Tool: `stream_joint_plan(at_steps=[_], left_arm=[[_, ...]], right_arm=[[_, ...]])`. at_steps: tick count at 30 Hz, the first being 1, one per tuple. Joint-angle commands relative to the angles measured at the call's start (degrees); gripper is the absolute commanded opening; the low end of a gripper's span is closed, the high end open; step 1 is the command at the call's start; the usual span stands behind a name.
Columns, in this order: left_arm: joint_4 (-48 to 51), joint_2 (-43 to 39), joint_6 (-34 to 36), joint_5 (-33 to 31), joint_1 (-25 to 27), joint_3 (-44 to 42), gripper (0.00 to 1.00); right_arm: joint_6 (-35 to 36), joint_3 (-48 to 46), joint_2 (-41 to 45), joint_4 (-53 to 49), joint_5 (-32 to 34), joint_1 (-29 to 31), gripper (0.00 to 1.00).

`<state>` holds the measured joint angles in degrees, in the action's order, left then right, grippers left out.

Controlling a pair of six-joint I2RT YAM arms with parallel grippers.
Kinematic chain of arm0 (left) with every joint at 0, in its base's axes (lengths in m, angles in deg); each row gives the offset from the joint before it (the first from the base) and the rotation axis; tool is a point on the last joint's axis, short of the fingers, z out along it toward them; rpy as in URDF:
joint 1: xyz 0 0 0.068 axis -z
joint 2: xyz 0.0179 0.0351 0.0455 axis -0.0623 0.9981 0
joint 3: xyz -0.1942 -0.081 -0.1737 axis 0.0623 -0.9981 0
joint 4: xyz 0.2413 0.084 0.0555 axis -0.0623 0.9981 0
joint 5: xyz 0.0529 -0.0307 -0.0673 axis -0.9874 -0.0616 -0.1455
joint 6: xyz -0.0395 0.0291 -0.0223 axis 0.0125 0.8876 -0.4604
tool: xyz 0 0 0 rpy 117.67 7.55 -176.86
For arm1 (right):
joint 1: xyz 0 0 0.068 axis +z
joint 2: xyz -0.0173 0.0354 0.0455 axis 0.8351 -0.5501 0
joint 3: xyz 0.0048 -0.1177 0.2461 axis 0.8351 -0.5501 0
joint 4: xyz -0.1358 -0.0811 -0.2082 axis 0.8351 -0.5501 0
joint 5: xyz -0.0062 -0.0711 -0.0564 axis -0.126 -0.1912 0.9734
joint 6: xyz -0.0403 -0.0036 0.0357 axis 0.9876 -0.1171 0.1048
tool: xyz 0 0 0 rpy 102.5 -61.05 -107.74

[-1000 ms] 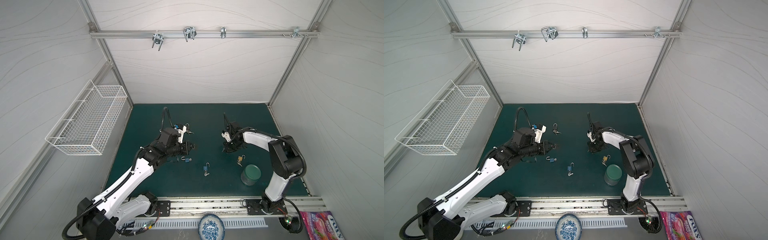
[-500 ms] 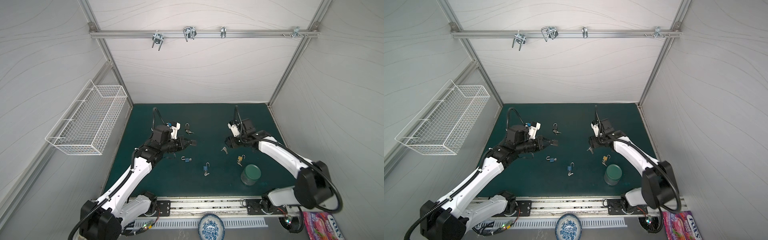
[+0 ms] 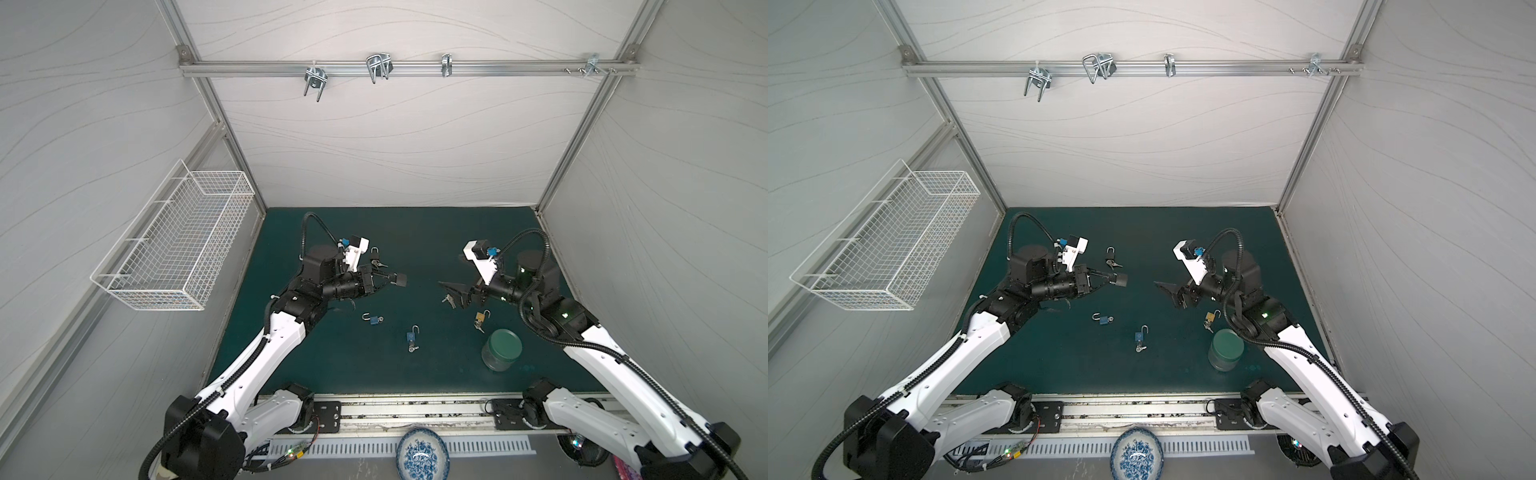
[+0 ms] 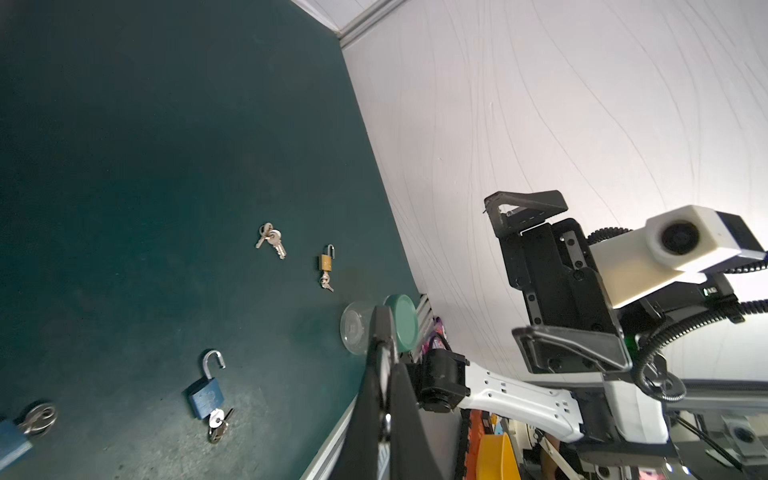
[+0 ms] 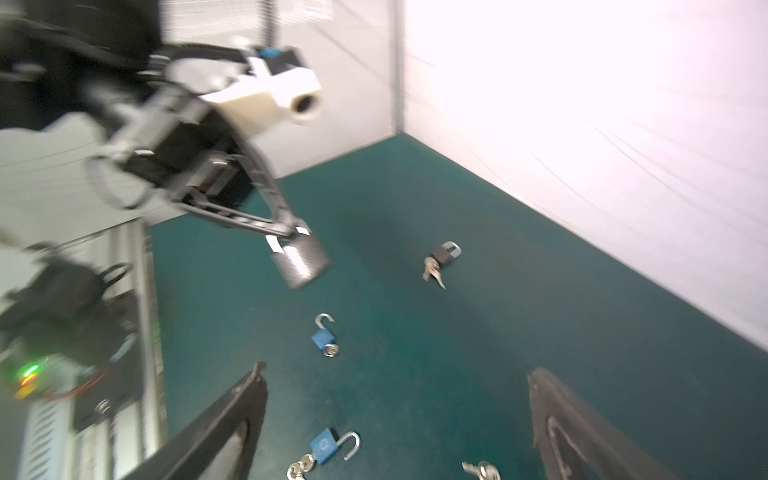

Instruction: Lock with the key

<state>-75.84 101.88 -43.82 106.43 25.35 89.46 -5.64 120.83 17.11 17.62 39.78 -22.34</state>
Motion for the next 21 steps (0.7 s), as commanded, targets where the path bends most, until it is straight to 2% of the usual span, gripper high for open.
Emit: stream_joint_plan(at_steps=[1,5,14,16,21], left_arm=[[-6.13,0.05,-0.44,3.71,1.86,2.4,0.0],[-6.31,0.33,0.1,4.02,4.06,3.5,0.0],[-8.38,0.77,-0.63,3.99,6.16,4.12,0.0],[-8.29,0.94,-0.55,3.96,6.46,4.48,0.0],[-8.17,1.03,-0.35,3.74,6.82,4.35,0.0]], right_arm=[[11.37,4.15,-1.12,-3.28,-5.11,5.36,0.99],[18.74,8.19,-4.63,-9.09,5.26,13.27,0.96],[23.95,10.52,-8.93,-11.23,15.19,18.8,0.79],[24.26,11.15,-9.66,-11.64,16.43,19.49,0.78],[24.28,11.05,-10.94,-9.82,18.75,20.55,0.67]])
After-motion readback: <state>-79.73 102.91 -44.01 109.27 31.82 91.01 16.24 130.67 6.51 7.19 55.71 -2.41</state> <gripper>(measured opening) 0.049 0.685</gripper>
